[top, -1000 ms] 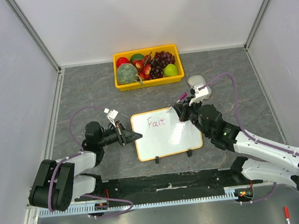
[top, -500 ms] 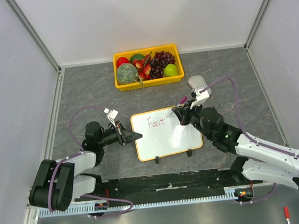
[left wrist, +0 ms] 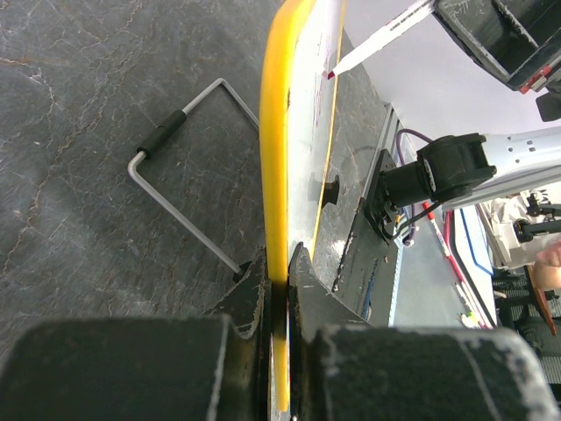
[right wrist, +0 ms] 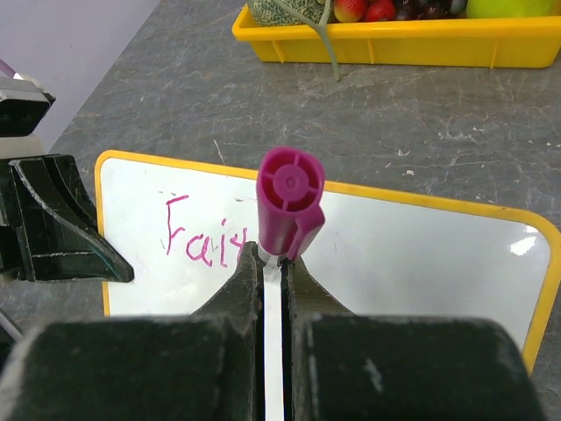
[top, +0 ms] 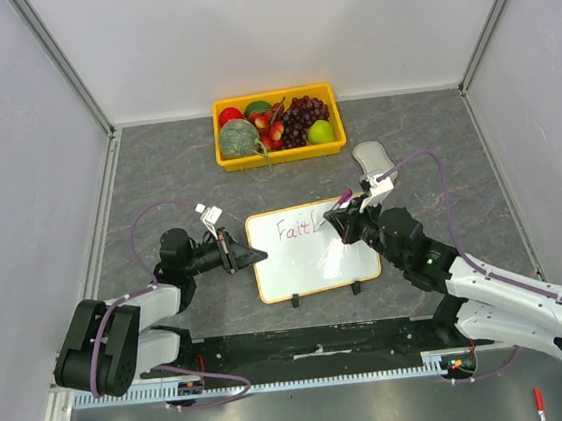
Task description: Write a sentence on the whiteboard
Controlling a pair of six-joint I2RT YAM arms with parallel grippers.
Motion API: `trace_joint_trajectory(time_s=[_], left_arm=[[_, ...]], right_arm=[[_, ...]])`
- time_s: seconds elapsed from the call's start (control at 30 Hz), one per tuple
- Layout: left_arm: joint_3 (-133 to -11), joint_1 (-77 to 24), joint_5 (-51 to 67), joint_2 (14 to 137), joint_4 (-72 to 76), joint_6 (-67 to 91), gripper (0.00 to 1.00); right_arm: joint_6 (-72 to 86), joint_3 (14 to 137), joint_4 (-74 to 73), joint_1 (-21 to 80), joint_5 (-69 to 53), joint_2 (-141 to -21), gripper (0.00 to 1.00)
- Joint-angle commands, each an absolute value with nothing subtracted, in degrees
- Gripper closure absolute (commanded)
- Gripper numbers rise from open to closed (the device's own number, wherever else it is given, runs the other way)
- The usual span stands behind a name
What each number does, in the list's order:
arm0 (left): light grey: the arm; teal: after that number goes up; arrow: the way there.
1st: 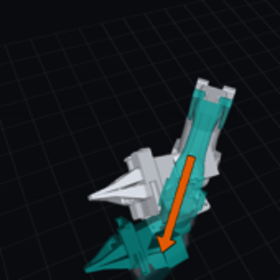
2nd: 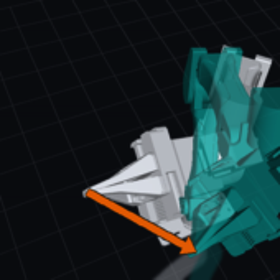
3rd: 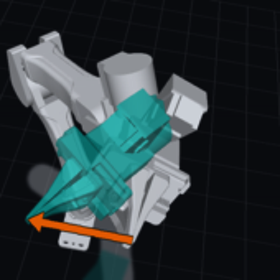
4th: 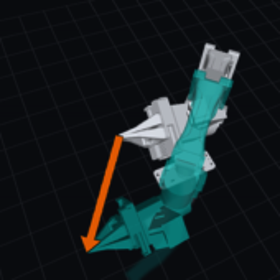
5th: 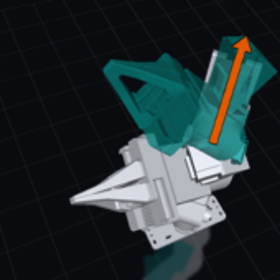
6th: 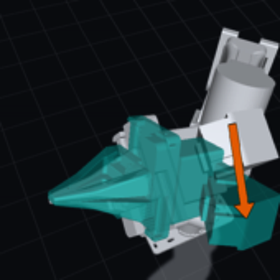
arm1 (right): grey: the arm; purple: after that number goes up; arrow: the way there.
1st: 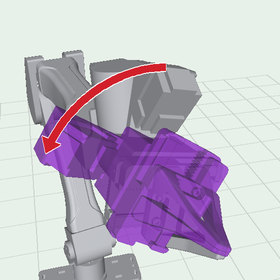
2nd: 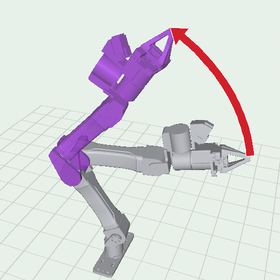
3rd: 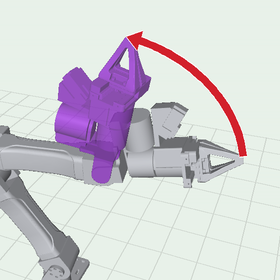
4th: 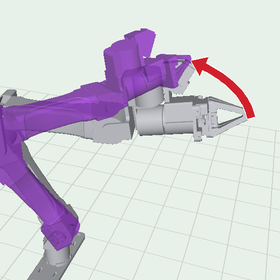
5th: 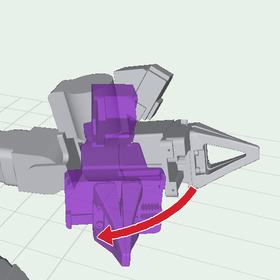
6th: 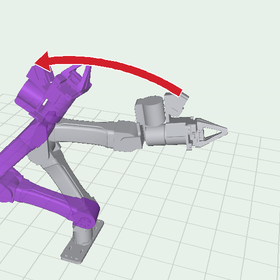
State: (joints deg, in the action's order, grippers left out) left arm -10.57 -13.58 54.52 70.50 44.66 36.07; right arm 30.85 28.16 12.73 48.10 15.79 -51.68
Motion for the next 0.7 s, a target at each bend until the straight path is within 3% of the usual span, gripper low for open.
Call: trace_joint_trajectory(time_s=[0.0, 0.67], left_arm=[[-11.1, -13.4, 49.9, 71.2, 44.2, 31.5, 0.98], [-11.1, -13.4, 50.0, 71.2, 44.2, 31.5, 0.98]], right_arm=[[31.0, 26.5, 10.7, 47.8, 15.5, -51.2, 1.0], [30.5, 31.5, 13.7, 47.8, 19.8, -51.9, 1.0]])
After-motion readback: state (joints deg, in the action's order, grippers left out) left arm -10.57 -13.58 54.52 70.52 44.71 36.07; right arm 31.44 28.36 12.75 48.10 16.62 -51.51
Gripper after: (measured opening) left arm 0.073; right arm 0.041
